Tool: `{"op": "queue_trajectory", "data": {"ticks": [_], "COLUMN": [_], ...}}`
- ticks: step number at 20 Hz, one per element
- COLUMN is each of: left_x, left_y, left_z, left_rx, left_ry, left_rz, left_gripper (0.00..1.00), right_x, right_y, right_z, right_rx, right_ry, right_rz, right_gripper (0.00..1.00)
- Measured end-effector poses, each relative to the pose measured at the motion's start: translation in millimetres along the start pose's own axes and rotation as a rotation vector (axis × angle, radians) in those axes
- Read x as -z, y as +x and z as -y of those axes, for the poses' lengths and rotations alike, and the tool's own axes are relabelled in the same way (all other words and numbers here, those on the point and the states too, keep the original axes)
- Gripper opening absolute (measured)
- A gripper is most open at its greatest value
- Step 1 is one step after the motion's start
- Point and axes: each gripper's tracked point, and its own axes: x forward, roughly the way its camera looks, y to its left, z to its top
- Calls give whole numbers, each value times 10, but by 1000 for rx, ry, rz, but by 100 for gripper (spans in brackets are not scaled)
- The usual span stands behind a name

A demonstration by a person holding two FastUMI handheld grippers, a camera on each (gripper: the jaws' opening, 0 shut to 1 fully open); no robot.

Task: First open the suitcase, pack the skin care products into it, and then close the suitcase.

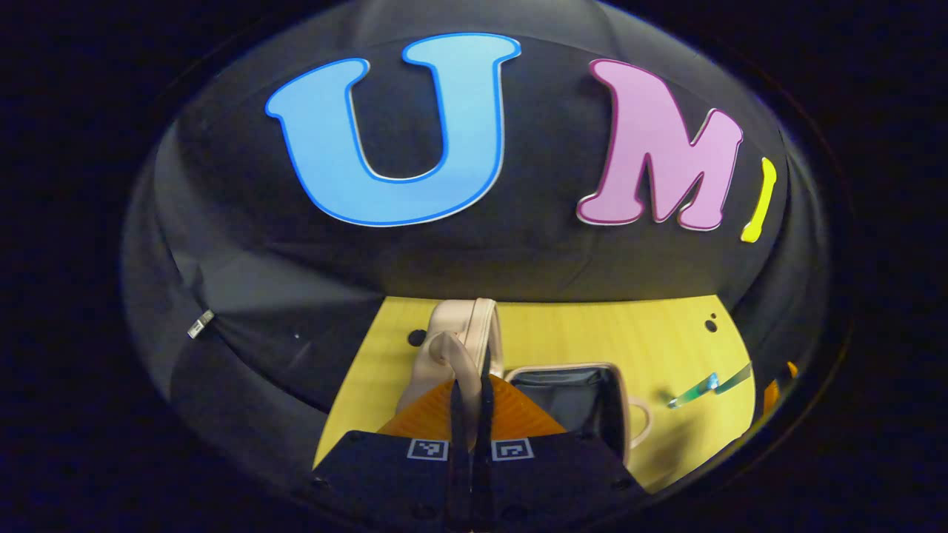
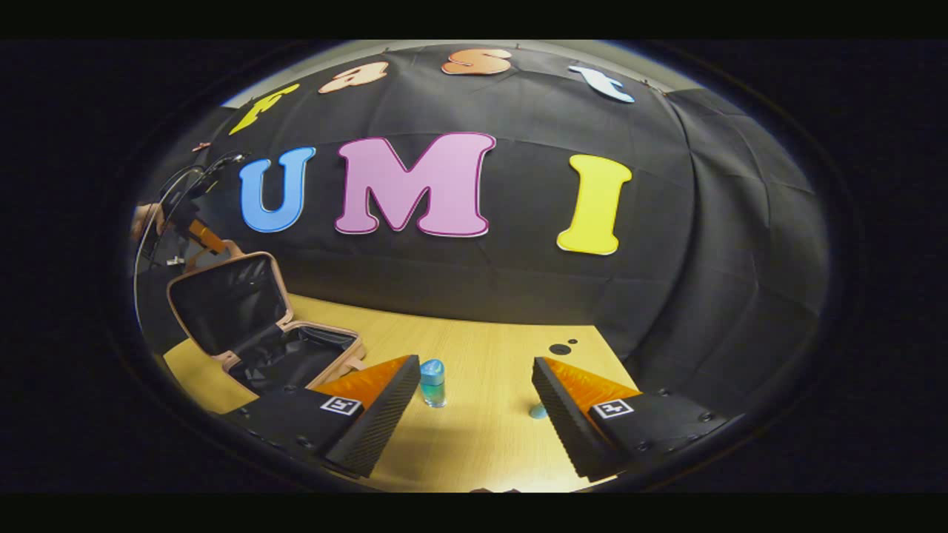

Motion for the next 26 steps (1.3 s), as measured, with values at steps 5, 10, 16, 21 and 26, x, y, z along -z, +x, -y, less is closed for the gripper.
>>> {"op": "queue_trajectory", "data": {"ticks": [5,10,16,21,26], "left_x": [597,1393,1783,1331,463], "left_y": [665,1555,1914,1690,781], "left_z": [-1167,-1526,-1677,-1684,-756], "left_rx": [-167,-187,-255,-329,-153], "left_ry": [88,4,10,61,43], "left_rz": [-19,-122,-151,-1,294], "left_gripper": [6,6,10,43,95], "right_x": [27,195,439,404,256], "right_y": [61,73,115,177,181], "right_z": [95,141,230,327,528], "right_rx": [66,128,202,233,264], "right_ry": [23,62,93,122,112], "right_rz": [-44,-116,-153,-134,-71], "right_gripper": [96,97,96,100,96]}}
